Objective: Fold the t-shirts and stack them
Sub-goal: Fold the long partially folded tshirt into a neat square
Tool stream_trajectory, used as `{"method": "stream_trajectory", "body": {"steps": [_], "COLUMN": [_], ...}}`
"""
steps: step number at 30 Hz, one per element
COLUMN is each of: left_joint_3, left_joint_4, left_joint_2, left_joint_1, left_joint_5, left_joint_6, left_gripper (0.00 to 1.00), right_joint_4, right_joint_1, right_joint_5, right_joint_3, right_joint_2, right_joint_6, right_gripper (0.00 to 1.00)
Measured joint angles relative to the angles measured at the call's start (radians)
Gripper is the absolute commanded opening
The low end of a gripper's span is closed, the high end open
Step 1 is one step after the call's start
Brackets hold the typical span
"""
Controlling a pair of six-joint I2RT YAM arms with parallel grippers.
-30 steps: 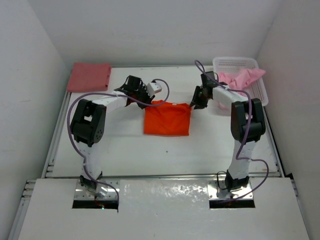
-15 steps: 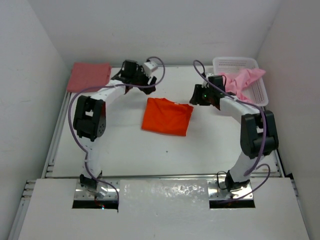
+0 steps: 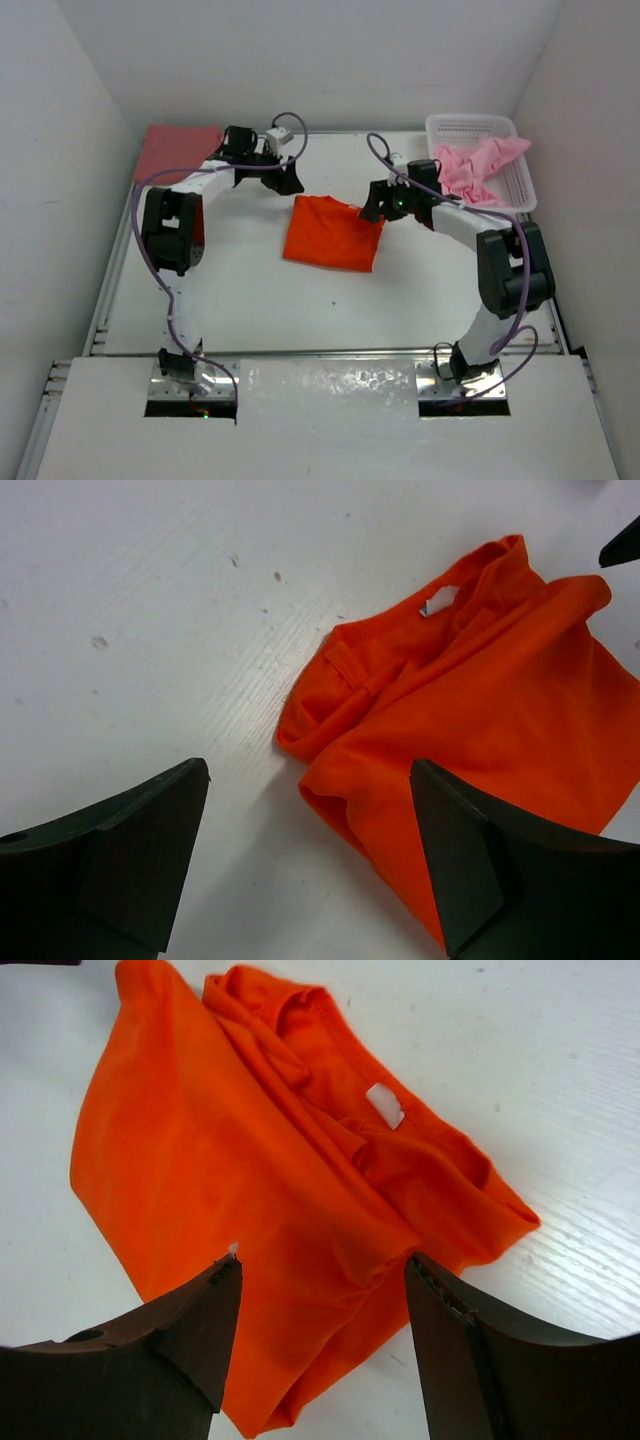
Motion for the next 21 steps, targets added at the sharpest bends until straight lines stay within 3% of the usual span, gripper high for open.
{"method": "stream_trajectory", "body": {"steps": [9,12,13,18,21], "left_joint_3": [-0.015,-0.028,-0.033,-0.047,-0.059], "left_joint_4": [-0.014,-0.014,-0.010,0.019,0.059], "left_joint_2": [0.087,0.087,0.087,0.087,0.087], "left_joint_1": [-0.007,-0.008,-0.009,-0.024,-0.041], "left_joint_5": [0.023,0.024,0.025,0.038,0.045], "left_joint_6": [0.003,0.003,-0.001,-0.021,-0.054], "left_gripper": [0.65,0.49,0.43,0.30,0.10], "right_joint_4": [-0.034,-0.044,-0.048,-0.039,-0.030], "right_joint_1": [0.019,0.018,0.018,0.018,0.018], "right_joint_5": [0.007,0.007,0.005,0.006,0.009], "right_joint_3": [0.064,0.074,0.081,0.098,0.095], "right_joint_2": [0.120,0.135,0.139,0.141,0.141], "right_joint_6": [-0.035,-0.042,-0.042,-0.039,-0.034], "right_gripper": [0.61,0.51,0.40,0.16,0.03]}}
